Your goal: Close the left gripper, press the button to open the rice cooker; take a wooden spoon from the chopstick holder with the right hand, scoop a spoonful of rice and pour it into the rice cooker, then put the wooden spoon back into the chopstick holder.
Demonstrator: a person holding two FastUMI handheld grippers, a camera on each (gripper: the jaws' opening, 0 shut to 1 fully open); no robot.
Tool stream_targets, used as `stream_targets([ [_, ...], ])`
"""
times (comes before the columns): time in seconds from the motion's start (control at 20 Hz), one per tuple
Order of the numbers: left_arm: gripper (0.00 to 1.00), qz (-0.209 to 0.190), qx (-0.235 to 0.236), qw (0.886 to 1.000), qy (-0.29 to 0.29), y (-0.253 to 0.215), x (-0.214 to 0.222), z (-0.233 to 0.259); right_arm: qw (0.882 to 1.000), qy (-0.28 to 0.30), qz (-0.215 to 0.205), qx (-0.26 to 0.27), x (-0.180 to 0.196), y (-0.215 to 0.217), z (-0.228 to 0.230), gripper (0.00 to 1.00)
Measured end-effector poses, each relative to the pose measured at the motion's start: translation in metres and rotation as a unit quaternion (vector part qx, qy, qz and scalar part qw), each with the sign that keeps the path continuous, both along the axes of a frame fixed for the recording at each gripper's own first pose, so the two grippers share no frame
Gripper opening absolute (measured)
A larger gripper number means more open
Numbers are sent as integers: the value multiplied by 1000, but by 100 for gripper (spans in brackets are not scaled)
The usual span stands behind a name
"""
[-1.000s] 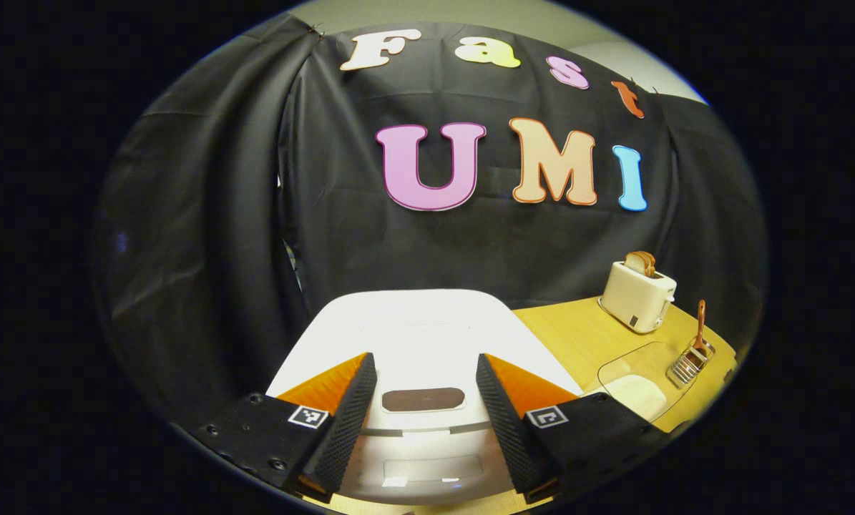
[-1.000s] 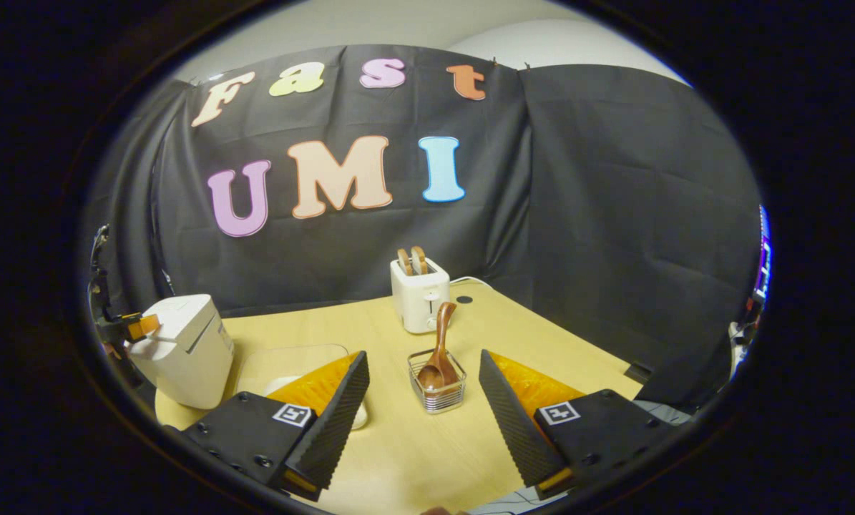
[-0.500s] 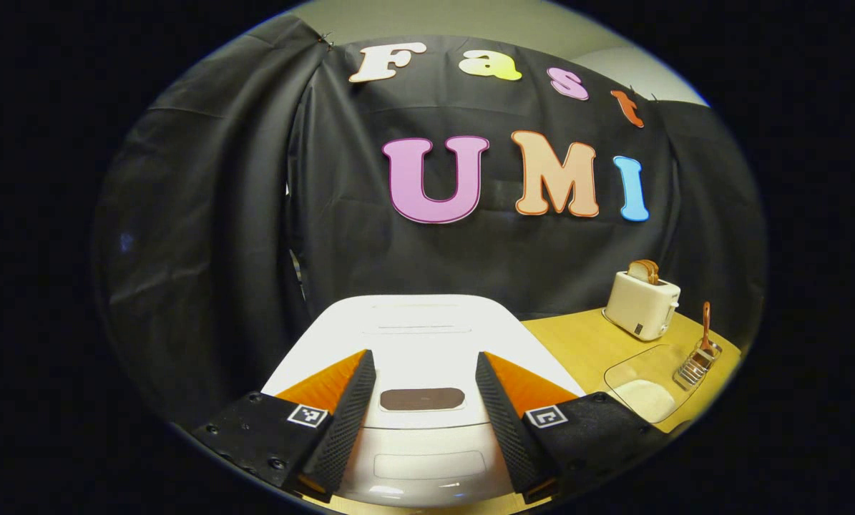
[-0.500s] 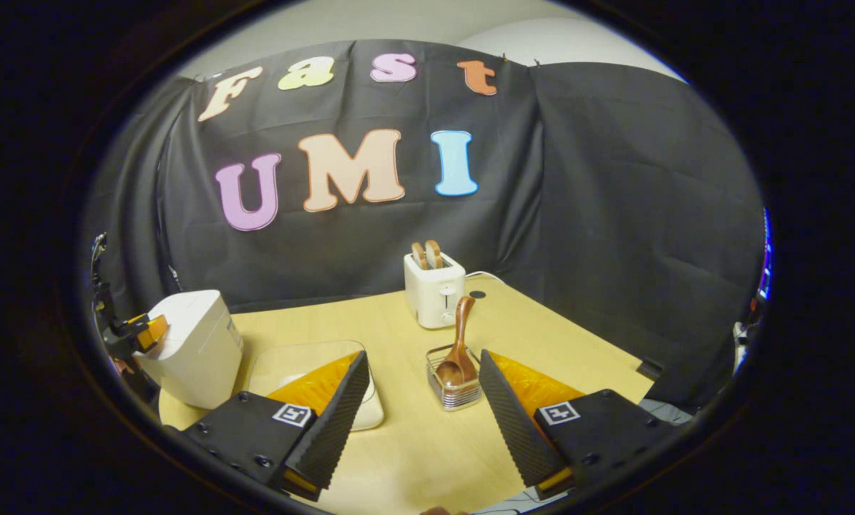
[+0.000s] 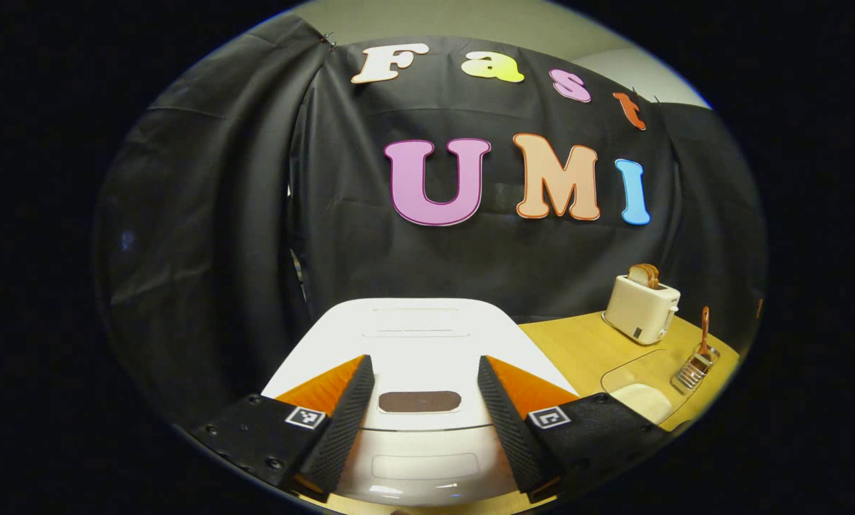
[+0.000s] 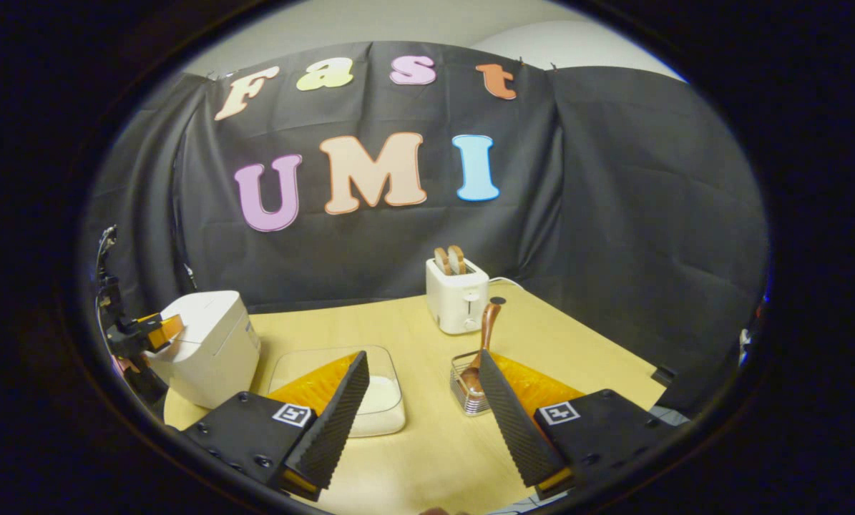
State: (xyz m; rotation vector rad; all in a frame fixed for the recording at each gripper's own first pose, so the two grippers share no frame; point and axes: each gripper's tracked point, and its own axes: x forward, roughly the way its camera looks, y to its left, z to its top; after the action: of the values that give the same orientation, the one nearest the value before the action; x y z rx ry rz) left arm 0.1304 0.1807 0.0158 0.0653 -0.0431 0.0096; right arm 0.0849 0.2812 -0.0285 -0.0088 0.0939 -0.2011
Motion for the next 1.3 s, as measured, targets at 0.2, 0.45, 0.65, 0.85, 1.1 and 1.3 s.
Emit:
stream_targets([
  [0.2,95,9,-21,1000,8,3,-11,0,999,0,33,-1,8,10,1,98],
  [0.45,93,45,-22,999,-2,7,-38,11,997,5,78,6,15,19,-2,97],
  [0.65,95,72,-22,997,-12,-4,-70,23,995,4,101,9,15,19,-1,97],
  [0.85,95,86,-38,995,-21,-27,-100,32,993,-5,113,18,16,18,4,99],
  [1.1,95,84,-35,996,-22,-62,-129,29,996,-16,89,24,11,2,10,99],
  [1.3,95,65,-50,997,-12,-92,-138,16,997,-33,63,21,9,-12,15,98],
])
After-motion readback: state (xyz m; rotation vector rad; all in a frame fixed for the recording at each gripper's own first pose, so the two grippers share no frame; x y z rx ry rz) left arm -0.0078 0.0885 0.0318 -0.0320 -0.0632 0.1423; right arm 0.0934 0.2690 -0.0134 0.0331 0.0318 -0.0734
